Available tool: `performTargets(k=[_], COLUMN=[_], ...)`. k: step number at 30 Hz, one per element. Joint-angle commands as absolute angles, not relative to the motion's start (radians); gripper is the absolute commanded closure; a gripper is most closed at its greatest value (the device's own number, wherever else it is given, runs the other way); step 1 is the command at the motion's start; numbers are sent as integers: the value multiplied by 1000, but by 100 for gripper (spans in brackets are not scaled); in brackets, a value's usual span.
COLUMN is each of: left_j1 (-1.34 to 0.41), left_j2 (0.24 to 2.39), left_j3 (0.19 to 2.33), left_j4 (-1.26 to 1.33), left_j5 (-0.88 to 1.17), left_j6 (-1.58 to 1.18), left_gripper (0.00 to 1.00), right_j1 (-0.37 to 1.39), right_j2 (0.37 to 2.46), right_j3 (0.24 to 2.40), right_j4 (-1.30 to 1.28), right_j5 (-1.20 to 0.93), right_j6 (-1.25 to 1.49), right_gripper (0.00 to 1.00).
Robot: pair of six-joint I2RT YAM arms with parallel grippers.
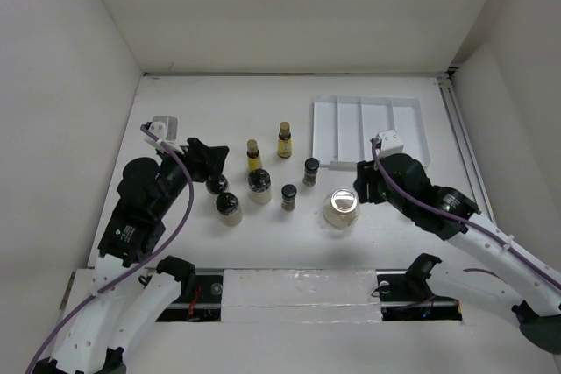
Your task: Organize the condiment bottles
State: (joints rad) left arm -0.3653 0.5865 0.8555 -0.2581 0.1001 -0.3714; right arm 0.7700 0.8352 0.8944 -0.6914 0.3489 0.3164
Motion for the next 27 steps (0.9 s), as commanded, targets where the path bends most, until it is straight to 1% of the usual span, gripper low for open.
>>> performTargets(k=[1, 2, 3, 4, 5, 6, 7, 8, 9, 10, 11, 12, 16, 17, 23, 27], left_j1=[-370, -370, -370, -370, -341, -325, -325, -325, -325, -325, -325, -325, -325, -325, -325, -325], left_j2=[580, 580, 580, 566, 566, 566, 557, 557, 557, 545, 545, 531, 522, 531, 540, 540], left_j3=[920, 885, 867, 852, 841, 841, 841, 841, 841, 830, 830, 830, 821, 821, 821, 821], left_j4=[-201, -189, -180, -167, -167, -167, -167, -178, -178, -178, -178, -178, -178, -178, -187, -178], left_j5=[57, 45, 44, 44, 58, 58, 46, 19, 18, 18, 9, -1, -12, -2, 8, 8], left_j6=[-328, -339, -339, -339, -339, -339, -327, -327, -327, -327, -327, -327, -327, -327, -327, -327], left_gripper=[49, 58, 78, 85, 88, 90, 90, 87, 80, 72, 65, 55, 41, 40, 40, 40], right_j1=[781, 781, 781, 781, 781, 781, 781, 781, 781, 781, 781, 781, 790, 790, 790, 790], right_j2=[804, 804, 817, 830, 845, 870, 870, 870, 870, 852, 851, 839, 859, 885, 991, 1092], right_j3=[901, 900, 891, 891, 906, 928, 928, 928, 911, 878, 861, 847, 805, 805, 805, 816], right_j4=[-677, -632, -615, -606, -623, -646, -658, -658, -658, -646, -635, -624, -589, -580, -522, -496], right_j5=[445, 445, 425, 402, 402, 387, 387, 339, 306, 272, 243, 192, 121, 121, 100, 130], right_j6=[341, 341, 327, 315, 314, 314, 314, 314, 314, 314, 314, 314, 316, 307, 288, 269], right_gripper=[56, 76, 89, 89, 89, 84, 52, 31, 14, 0, 0, 0, 0, 0, 0, 0])
